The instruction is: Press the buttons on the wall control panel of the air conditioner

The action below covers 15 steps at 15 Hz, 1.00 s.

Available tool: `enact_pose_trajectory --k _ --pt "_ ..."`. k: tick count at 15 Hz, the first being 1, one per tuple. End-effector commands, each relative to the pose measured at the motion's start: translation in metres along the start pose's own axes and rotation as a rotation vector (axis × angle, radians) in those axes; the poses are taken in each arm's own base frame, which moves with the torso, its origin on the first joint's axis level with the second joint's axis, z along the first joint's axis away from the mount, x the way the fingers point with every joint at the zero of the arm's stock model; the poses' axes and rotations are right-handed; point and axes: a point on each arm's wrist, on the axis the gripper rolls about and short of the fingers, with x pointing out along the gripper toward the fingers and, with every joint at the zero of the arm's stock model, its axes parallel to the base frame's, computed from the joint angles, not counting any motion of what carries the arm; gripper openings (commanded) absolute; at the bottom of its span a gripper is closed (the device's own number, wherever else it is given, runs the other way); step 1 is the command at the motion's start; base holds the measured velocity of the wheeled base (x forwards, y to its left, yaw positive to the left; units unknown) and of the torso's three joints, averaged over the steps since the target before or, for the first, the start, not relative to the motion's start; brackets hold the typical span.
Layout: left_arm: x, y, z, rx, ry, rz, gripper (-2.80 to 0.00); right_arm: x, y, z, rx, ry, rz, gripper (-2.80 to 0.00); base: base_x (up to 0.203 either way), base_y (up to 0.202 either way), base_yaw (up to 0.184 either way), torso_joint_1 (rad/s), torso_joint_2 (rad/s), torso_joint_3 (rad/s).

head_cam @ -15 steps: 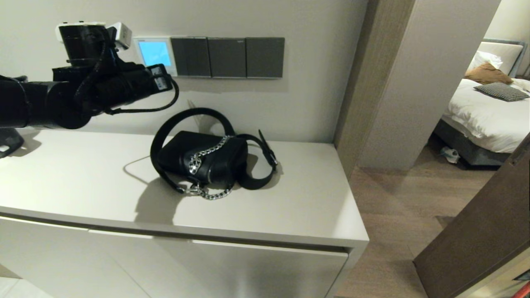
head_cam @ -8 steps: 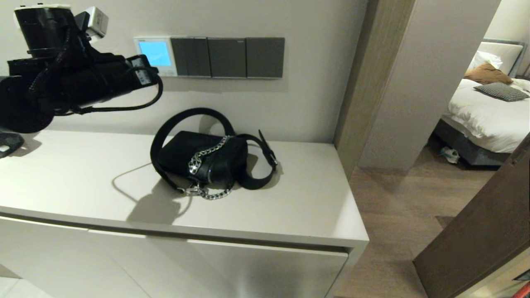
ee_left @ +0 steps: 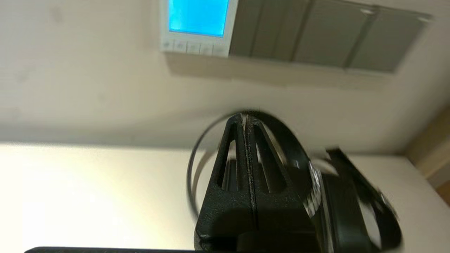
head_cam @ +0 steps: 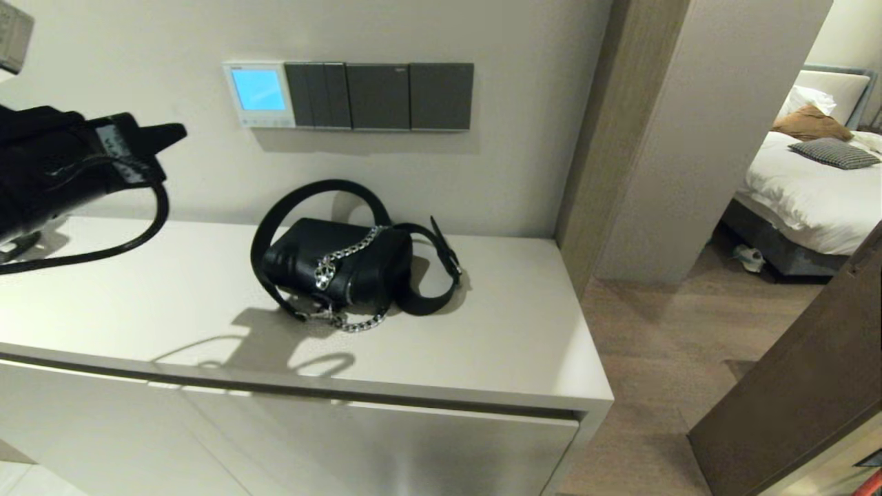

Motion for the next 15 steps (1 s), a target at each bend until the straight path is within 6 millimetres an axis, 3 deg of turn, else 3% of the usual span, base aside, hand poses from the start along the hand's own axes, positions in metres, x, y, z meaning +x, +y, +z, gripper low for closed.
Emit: enact_pose_trajectory --k 1,5,8,11,15 --pt "-0.072 -0.003 0.005 0.016 -0.095 0.005 -2.80 0.000 0.000 0.000 0.000 0.003 0.000 -2.80 0.000 0.000 0.000 0.000 0.00 0.000" --pt "-0.147 0.002 -0.032 0.060 -0.110 0.094 -2.80 0.000 0.000 0.000 0.000 0.003 0.000 -2.80 0.000 0.000 0.000 0.000 0.00 0.000" --pt "-0.187 0.000 -0.058 0.071 -0.101 0.145 -2.80 0.000 0.000 0.000 0.000 0.003 0.000 -2.80 0.000 0.000 0.000 0.000 0.00 0.000" --pt "-0.217 -0.002 -0.085 0.065 -0.053 0.189 -2.80 0.000 0.000 0.000 0.000 0.003 0.000 -2.80 0.000 0.000 0.000 0.000 0.00 0.000" --pt "-0.241 -0.002 -0.120 0.069 -0.011 0.218 -2.80 0.000 0.000 0.000 0.000 0.003 0.000 -2.80 0.000 0.000 0.000 0.000 0.00 0.000"
